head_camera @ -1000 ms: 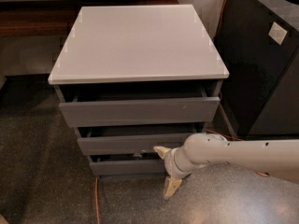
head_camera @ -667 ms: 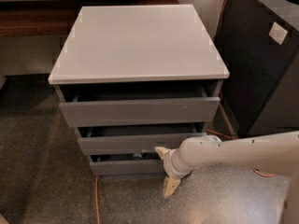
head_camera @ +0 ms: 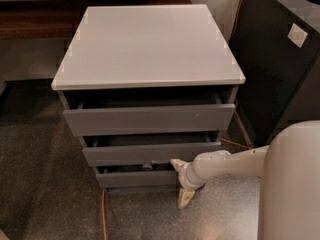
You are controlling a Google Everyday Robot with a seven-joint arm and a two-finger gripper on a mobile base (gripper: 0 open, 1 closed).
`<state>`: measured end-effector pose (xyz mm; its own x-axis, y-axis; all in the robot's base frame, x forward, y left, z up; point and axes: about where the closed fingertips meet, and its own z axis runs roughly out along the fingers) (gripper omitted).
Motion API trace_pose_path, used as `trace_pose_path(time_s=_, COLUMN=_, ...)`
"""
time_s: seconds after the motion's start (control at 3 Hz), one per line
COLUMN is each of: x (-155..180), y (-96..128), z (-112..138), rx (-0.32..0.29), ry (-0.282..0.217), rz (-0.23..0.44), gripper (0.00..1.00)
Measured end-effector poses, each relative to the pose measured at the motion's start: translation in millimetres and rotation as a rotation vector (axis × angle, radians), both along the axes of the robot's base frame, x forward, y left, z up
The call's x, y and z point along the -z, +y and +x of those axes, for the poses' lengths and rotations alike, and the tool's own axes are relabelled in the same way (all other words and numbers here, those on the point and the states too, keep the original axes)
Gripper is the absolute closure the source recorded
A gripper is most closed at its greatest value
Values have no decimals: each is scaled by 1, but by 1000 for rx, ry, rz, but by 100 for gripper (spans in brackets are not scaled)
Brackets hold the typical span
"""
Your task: Pick orange from bottom drawer and place on counter
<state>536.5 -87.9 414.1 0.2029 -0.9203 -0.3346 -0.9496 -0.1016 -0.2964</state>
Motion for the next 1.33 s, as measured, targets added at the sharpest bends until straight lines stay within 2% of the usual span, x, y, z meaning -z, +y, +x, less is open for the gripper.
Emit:
trace_pose_path(time_s=0.33, x=32, y=-6, z=14, rx=-27, ry=-8, rz=28, gripper=0)
trace_pose_path(time_s=1.33, x=141, y=-30, z=56, rx=-58, ry=-37, rz=89, gripper=0)
